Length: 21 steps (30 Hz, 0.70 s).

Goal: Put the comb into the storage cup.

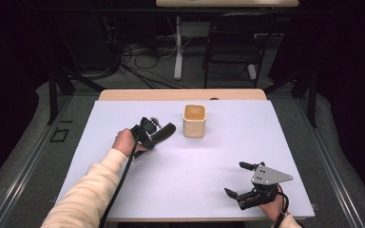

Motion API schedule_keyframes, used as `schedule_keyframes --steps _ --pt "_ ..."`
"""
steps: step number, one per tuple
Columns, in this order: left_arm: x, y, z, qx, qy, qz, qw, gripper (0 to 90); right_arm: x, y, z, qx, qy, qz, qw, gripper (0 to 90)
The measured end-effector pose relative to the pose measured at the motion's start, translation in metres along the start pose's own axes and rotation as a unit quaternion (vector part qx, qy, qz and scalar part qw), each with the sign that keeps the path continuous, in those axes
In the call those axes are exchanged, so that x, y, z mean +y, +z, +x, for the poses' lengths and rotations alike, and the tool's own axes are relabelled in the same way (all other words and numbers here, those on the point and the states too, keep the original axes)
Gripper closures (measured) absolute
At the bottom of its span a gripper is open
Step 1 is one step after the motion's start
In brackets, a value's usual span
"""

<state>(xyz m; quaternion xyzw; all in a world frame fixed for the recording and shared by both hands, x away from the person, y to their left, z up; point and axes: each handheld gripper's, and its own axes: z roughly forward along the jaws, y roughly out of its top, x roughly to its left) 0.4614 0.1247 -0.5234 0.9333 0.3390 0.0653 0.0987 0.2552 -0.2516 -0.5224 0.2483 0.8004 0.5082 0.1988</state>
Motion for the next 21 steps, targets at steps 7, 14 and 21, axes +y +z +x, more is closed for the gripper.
schedule_keyframes --steps 7,14,21 --pt "0.0029 0.0031 0.0011 -0.003 -0.004 0.01 0.9999 70.0 -0.0002 0.0005 -0.0005 0.001 0.001 0.001 1.0 0.4" --pt "0.0028 0.0029 0.0002 -0.003 -0.009 0.01 0.9999 72.0 -0.0003 0.0004 -0.0001 0.001 0.001 0.001 1.0 0.4" --pt "0.0006 -0.0005 0.0003 -0.011 -0.016 0.002 0.9998 72.2 -0.0002 0.0004 -0.0004 0.001 0.0 0.001 1.0 0.4"
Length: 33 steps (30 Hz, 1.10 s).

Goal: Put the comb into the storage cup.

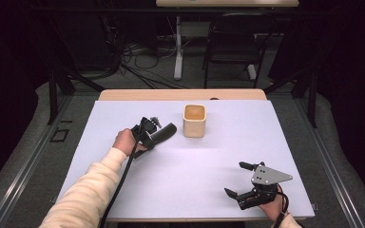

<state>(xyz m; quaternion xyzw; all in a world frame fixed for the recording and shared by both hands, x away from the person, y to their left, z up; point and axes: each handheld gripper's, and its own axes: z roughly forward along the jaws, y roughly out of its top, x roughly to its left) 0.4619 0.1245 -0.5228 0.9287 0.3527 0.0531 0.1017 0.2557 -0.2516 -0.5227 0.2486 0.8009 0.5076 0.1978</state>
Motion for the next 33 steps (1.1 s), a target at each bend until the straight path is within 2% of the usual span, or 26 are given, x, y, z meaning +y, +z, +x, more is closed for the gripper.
schedule_keyframes --steps 9,23,33 --pt "-0.007 -0.013 -0.001 -0.008 -0.007 -0.035 0.9993 72.2 0.0 0.0 0.0 -0.001 0.001 0.001 1.0 0.4" --pt "-0.019 -0.026 -0.001 -0.015 -0.018 -0.069 0.9974 72.2 0.0 0.001 0.0 -0.002 0.001 0.002 1.0 0.4" --pt "-0.03 -0.034 0.004 -0.024 -0.036 -0.104 0.9936 72.2 0.0 0.001 0.0 -0.003 0.002 0.002 1.0 0.4"
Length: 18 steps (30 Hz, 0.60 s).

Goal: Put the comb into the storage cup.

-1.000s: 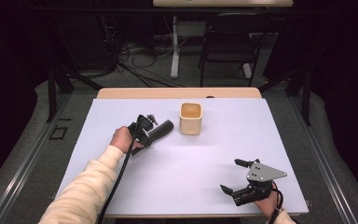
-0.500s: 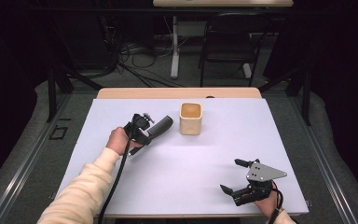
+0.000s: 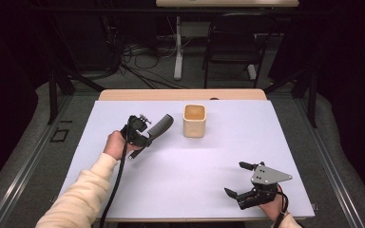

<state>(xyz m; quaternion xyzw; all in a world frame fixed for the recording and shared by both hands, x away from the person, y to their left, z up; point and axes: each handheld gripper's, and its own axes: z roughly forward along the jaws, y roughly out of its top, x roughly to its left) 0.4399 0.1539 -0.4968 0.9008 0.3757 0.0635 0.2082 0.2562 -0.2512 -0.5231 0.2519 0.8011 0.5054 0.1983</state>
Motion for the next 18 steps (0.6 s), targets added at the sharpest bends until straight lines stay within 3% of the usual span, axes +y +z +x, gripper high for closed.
schedule_keyframes --steps 18 --pt "-0.015 -0.002 0.006 -0.016 -0.023 -0.063 0.9976 72.2 0.0 0.001 0.0 0.002 0.0 0.004 1.0 0.4"
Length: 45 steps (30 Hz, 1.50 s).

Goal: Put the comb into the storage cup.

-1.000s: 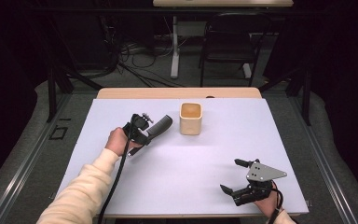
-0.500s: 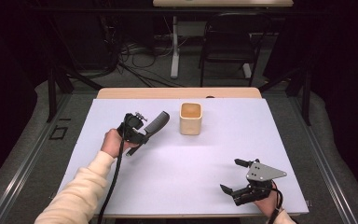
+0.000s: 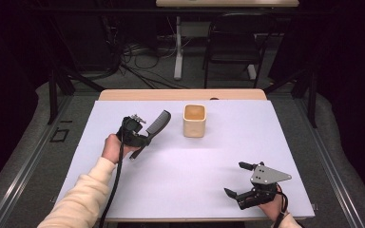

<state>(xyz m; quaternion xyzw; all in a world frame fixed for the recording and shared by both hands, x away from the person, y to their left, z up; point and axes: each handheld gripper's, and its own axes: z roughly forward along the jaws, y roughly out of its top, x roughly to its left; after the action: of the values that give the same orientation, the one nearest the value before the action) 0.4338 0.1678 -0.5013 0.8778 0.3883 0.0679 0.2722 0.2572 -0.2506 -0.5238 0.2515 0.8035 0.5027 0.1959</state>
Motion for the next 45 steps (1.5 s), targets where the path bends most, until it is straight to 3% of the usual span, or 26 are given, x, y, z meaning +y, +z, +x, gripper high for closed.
schedule_keyframes --steps 15,29,45 --pt "-0.006 -0.006 0.001 0.008 -0.009 -0.053 0.9985 72.2 0.0 0.001 0.0 -0.001 0.0 0.001 1.0 0.4" --pt "-0.005 -0.009 0.002 0.017 -0.012 -0.081 0.9965 72.2 0.0 0.002 0.0 0.001 0.001 0.004 1.0 0.1" --pt "0.005 -0.016 -0.003 0.027 -0.01 -0.127 0.9915 72.2 0.0 0.001 0.0 0.0 0.003 0.003 1.0 0.1"
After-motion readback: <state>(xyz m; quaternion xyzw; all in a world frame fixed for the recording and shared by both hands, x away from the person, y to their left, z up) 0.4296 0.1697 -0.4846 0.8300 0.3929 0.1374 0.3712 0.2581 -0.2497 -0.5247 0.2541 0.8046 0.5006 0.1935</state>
